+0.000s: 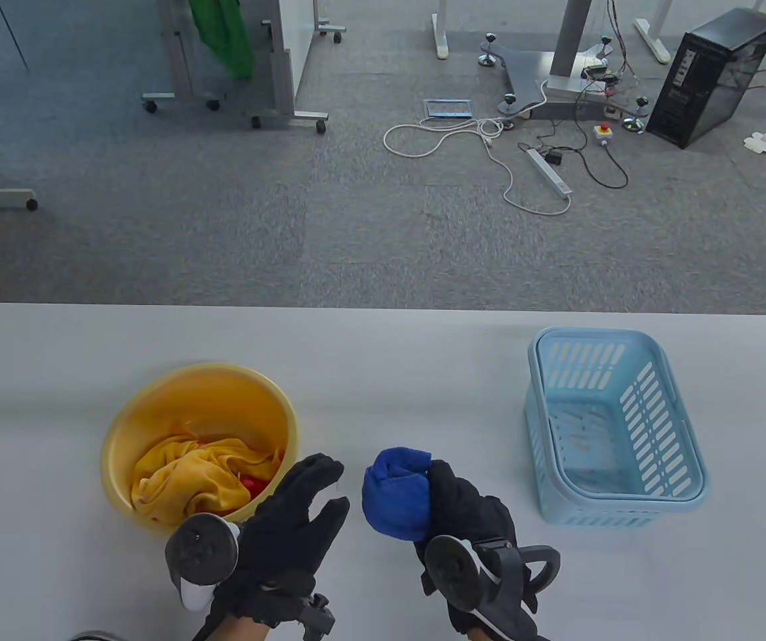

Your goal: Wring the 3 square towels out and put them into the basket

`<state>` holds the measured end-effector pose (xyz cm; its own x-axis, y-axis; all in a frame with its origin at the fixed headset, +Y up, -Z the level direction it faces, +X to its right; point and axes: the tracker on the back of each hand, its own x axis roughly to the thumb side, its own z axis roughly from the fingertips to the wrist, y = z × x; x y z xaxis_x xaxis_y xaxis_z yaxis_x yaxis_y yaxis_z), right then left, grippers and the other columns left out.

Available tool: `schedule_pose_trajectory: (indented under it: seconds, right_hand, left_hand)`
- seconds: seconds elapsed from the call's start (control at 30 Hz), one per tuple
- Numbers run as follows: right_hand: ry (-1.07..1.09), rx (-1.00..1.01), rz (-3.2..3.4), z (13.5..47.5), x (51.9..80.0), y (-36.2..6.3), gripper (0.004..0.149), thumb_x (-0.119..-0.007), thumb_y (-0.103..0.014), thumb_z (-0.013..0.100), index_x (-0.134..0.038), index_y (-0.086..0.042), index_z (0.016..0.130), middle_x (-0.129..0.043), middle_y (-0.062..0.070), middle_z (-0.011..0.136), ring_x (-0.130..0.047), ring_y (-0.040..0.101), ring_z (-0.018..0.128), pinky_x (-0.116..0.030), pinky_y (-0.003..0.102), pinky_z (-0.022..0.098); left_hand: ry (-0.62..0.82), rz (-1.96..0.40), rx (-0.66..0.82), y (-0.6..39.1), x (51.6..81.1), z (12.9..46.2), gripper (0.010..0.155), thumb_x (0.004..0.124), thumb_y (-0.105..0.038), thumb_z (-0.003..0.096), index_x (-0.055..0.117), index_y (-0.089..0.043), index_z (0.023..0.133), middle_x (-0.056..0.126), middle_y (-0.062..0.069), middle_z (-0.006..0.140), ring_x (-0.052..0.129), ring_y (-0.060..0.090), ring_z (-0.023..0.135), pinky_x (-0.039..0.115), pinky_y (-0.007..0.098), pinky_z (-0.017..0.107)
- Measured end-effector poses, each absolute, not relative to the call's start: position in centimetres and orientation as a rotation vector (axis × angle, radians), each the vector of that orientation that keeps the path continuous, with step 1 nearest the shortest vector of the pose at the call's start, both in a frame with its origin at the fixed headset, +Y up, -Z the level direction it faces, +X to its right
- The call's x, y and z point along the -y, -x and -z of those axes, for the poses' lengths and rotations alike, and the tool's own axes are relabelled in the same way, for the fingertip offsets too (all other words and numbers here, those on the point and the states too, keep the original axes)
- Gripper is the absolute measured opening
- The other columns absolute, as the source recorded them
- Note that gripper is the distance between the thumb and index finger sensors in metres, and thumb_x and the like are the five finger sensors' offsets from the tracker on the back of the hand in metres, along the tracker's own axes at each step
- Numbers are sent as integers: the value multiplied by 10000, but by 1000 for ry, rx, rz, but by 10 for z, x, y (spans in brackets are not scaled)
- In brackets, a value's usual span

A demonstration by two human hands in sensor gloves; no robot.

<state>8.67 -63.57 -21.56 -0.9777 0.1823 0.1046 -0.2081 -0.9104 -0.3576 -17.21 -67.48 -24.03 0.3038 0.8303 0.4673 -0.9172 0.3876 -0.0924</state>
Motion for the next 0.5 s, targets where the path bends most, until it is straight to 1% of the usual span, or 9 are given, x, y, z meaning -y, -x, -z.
schedule_pose_trajectory:
  seconds: [0.03,0.07,0.1,0.13,0.23,0.3,0.37,0.43,0.5]
  right_hand:
    - [-77,540,-2877,217,632,-89,826,-1040,-440,418,-577,-163,1043,-864,135,834,-1024,276,531,-824,537,591]
    - [-38,528,-2870,219,625,-92,842,-1034,-445,422,-555,-157,1052,-853,138,848,-1020,277,541,-819,540,596]
    - [-16,519,-2869,221,621,-94,861,-1031,-442,426,-527,-149,1060,-835,147,863,-1007,293,561,-803,555,605]
    - [27,533,-2903,222,614,-97,880,-1027,-441,429,-496,-147,1067,-822,146,872,-995,302,577,-786,570,617]
    - [127,573,-2935,227,600,-109,898,-1008,-455,443,-450,-148,1076,-803,138,886,-987,293,591,-786,564,621]
    - [206,550,-2945,229,595,-118,910,-1005,-454,446,-428,-147,1079,-791,138,897,-979,300,605,-776,572,628]
    - [279,563,-2922,231,591,-129,926,-998,-458,451,-398,-149,1084,-779,139,909,-975,301,612,-772,571,632]
    - [367,544,-2873,233,589,-143,1001,-979,-482,460,-271,-171,1095,-777,136,902,-979,288,578,-781,558,630]
    - [422,528,-2835,235,590,-152,1016,-974,-478,471,-232,-177,1096,-766,143,911,-974,295,584,-771,564,636]
  left_hand:
    - [-206,-1158,487,172,675,240,672,832,-536,554,683,-152,1086,615,205,1118,608,534,1005,501,725,665]
    - [-197,-1153,518,172,675,241,671,839,-564,544,683,-198,1085,618,198,1125,612,534,1011,508,730,663]
    - [-179,-1170,540,172,676,242,680,832,-575,546,674,-204,1093,611,195,1131,610,531,1015,514,727,663]
    - [-150,-1209,557,172,677,243,701,831,-567,549,660,-178,1106,578,201,1144,568,536,1031,483,734,672]
    - [-163,-1206,539,174,677,242,707,826,-568,552,634,-190,1119,547,203,1156,532,539,1047,458,741,676]
    - [-169,-1176,540,175,677,241,721,824,-577,552,607,-211,1134,514,199,1171,483,537,1067,428,747,681]
    - [-158,-1156,578,174,678,241,772,822,-605,547,519,-263,1169,419,181,1205,396,522,1101,379,759,689]
    - [-145,-1149,594,172,679,240,813,816,-616,549,428,-295,1187,347,170,1219,334,514,1116,355,760,694]
    - [-137,-1139,600,171,679,240,814,816,-614,550,417,-311,1192,307,162,1226,284,506,1124,325,763,697]
